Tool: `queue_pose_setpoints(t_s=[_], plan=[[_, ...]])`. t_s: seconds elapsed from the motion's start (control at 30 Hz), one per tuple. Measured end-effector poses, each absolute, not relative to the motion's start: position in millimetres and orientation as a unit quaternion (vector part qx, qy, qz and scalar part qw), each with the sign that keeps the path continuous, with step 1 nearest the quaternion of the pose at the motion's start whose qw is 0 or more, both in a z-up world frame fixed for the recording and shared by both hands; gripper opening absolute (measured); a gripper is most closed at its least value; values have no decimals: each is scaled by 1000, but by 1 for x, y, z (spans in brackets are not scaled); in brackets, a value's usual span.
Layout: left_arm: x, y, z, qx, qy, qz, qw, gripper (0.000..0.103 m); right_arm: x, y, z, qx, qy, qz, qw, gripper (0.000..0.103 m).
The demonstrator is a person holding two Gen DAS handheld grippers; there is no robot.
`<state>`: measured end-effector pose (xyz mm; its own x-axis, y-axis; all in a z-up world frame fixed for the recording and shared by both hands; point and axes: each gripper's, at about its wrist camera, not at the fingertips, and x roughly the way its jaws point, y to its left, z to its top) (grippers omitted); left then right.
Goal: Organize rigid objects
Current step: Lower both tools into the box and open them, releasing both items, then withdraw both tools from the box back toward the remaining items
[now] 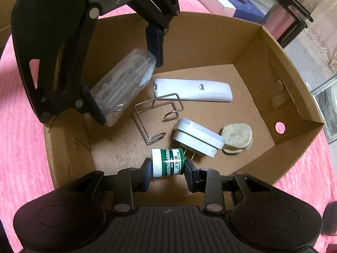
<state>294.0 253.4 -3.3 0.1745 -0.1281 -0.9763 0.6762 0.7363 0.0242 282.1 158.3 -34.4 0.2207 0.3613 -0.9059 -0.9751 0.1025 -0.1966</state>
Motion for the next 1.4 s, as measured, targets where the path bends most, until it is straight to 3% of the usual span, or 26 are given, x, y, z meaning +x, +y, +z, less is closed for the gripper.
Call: queue_pose_setpoints(t_s=[0.77, 1.4], plan=[[292, 252, -2, 224, 581, -274, 733, 84, 285, 161, -39, -431, 367, 510, 648, 30], [236, 263, 63, 156, 422, -207, 868, 83, 254, 104, 27, -316, 283, 508, 750, 30]])
